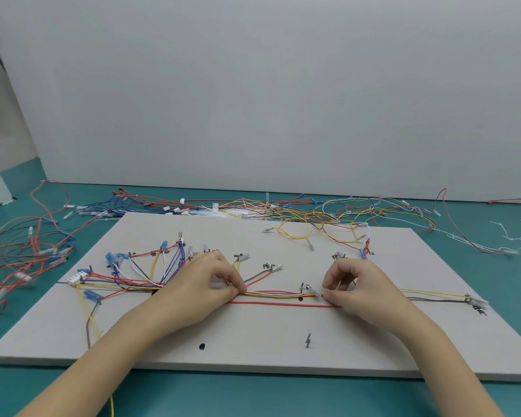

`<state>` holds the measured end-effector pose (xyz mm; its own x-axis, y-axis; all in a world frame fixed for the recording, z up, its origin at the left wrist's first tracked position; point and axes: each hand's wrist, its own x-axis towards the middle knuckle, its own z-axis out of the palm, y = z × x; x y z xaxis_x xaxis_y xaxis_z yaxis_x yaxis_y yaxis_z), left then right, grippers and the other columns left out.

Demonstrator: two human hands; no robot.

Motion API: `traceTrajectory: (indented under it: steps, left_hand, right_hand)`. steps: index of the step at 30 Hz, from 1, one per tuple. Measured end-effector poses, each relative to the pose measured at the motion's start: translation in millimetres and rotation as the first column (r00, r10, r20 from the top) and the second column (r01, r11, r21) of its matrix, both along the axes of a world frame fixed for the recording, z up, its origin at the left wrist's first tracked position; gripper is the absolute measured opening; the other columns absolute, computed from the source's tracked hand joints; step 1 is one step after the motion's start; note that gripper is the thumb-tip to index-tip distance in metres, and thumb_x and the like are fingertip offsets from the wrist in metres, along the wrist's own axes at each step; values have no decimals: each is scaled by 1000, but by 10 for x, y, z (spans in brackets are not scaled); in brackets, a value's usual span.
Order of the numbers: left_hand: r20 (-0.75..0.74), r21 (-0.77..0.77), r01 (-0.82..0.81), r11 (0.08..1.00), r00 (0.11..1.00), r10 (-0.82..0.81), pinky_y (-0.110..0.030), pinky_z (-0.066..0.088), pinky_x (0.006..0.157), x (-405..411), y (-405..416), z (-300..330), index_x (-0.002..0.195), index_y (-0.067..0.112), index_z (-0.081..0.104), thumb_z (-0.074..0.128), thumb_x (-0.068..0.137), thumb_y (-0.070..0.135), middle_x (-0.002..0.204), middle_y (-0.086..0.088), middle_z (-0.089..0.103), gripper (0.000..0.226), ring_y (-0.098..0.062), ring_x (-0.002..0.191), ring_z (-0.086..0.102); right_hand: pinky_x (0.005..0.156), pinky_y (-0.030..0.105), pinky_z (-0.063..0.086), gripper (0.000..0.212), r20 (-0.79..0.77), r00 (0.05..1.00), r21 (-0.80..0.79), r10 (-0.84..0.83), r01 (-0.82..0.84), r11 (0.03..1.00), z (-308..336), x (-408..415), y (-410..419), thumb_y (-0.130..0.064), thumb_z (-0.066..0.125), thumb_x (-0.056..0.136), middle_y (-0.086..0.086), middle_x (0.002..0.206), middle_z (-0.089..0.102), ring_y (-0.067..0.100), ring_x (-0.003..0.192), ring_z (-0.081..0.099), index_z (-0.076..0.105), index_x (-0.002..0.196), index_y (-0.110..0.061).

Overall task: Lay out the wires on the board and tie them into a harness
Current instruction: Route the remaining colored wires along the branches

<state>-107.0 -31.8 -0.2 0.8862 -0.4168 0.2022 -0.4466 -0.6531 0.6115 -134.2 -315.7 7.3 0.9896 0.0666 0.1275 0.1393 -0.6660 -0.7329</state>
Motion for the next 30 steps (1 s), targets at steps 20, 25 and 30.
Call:
traceTrajectory:
  steps: [20,25,30]
  left_hand:
    - [-90,-13,-86,996,992,84,-10,43,60,175,387,180,72,39,74,78,79,22,74,14,71,19,-4,70,63]
    - [-237,46,-134,990,961,141,-24,52,70,216,650,250,69,30,77,84,73,21,74,7,75,12,-6,70,68]
    - [-258,5,-182,983,950,177,-11,47,58,226,986,403,70,27,77,87,66,22,72,-1,74,12,-4,61,64]
  right_hand:
    - [57,18,37,13,66,997,-236,-32,47,971,-98,195,376,-25,61,84,-9,70,61,2,67,53,60,72,-22]
    - [50,15,37,18,-56,995,-6,-77,77,997,-103,222,310,-26,75,80,-11,55,63,-2,47,50,70,66,-15]
    - [56,12,40,17,16,999,-141,30,-28,990,-70,202,274,-27,71,84,-10,64,64,-2,60,54,68,69,-19]
